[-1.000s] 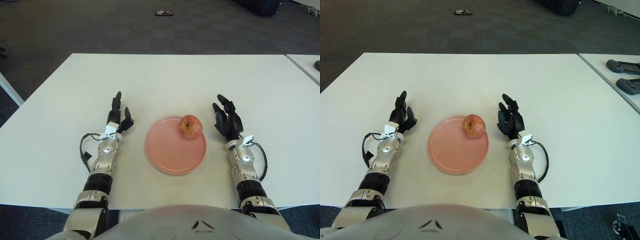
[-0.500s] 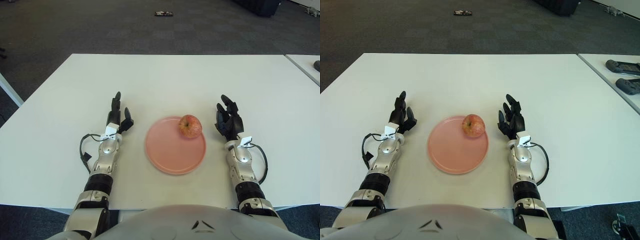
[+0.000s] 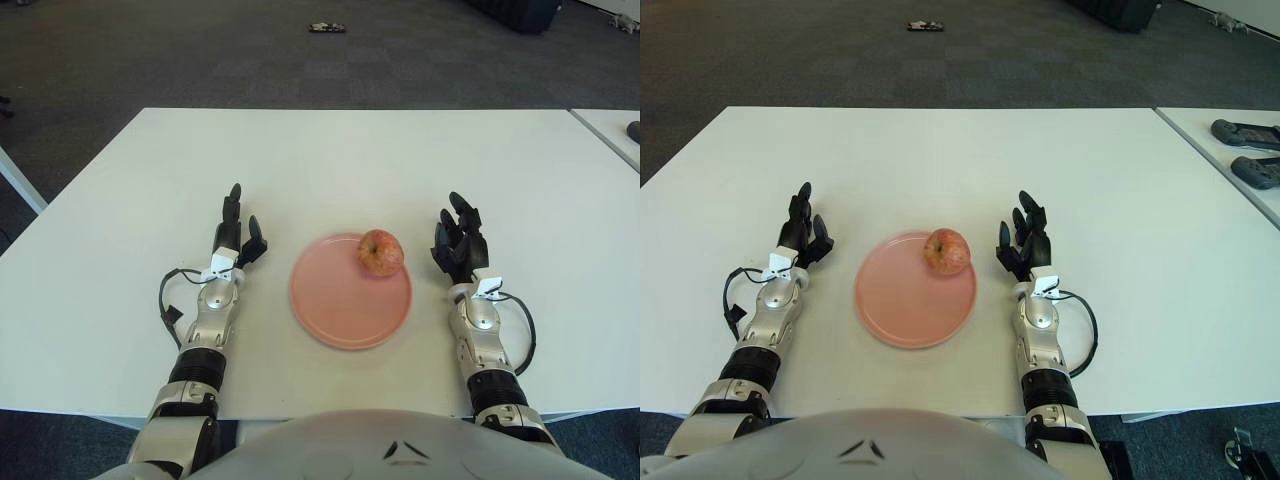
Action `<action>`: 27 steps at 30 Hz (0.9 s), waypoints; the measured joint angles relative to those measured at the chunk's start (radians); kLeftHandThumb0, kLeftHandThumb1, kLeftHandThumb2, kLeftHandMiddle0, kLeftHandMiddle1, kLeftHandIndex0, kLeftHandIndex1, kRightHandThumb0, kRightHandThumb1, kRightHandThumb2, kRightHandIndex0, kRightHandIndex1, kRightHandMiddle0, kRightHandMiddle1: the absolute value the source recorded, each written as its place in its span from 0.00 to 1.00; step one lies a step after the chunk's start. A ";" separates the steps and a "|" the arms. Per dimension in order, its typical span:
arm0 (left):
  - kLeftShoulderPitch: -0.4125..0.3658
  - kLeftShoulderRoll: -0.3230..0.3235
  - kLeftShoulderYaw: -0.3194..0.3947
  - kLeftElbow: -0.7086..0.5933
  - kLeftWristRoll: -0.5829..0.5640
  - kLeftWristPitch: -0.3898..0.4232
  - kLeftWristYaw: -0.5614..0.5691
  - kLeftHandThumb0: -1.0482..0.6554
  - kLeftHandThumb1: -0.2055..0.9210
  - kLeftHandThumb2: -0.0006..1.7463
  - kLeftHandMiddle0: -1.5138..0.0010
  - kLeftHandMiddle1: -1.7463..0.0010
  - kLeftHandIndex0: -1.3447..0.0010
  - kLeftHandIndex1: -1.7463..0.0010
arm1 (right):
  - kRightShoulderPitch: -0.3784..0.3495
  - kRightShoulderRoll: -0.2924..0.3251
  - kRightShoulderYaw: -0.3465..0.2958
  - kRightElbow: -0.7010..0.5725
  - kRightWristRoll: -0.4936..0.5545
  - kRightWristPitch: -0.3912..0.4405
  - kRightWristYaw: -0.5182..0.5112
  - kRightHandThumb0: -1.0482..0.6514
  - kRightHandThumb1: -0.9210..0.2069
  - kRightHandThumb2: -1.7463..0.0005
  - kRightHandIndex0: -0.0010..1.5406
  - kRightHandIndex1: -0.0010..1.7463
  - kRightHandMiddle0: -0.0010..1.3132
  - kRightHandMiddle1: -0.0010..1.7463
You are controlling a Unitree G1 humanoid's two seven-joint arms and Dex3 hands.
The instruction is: Put the apple into the plate.
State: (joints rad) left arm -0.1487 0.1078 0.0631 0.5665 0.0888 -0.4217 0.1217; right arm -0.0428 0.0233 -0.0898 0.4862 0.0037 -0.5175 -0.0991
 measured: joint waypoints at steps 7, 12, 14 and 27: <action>0.002 0.000 -0.002 -0.003 0.003 0.000 0.001 0.16 1.00 0.57 0.94 1.00 1.00 0.85 | 0.019 0.009 0.007 -0.031 -0.003 0.025 -0.008 0.26 0.00 0.61 0.13 0.00 0.00 0.27; 0.004 -0.001 -0.003 -0.004 0.003 0.000 0.002 0.16 1.00 0.57 0.94 1.00 1.00 0.85 | 0.022 0.012 0.007 -0.044 -0.003 0.050 -0.008 0.26 0.00 0.61 0.13 0.00 0.00 0.27; 0.004 -0.001 -0.004 -0.005 0.003 -0.001 0.002 0.16 1.00 0.57 0.94 1.00 1.00 0.86 | 0.024 0.014 0.007 -0.051 -0.003 0.060 -0.008 0.26 0.00 0.61 0.13 0.00 0.00 0.27; 0.005 -0.003 -0.005 -0.006 0.003 -0.001 0.007 0.16 1.00 0.57 0.94 1.00 1.00 0.86 | 0.029 0.019 0.007 -0.066 -0.002 0.080 -0.006 0.27 0.00 0.62 0.14 0.01 0.00 0.28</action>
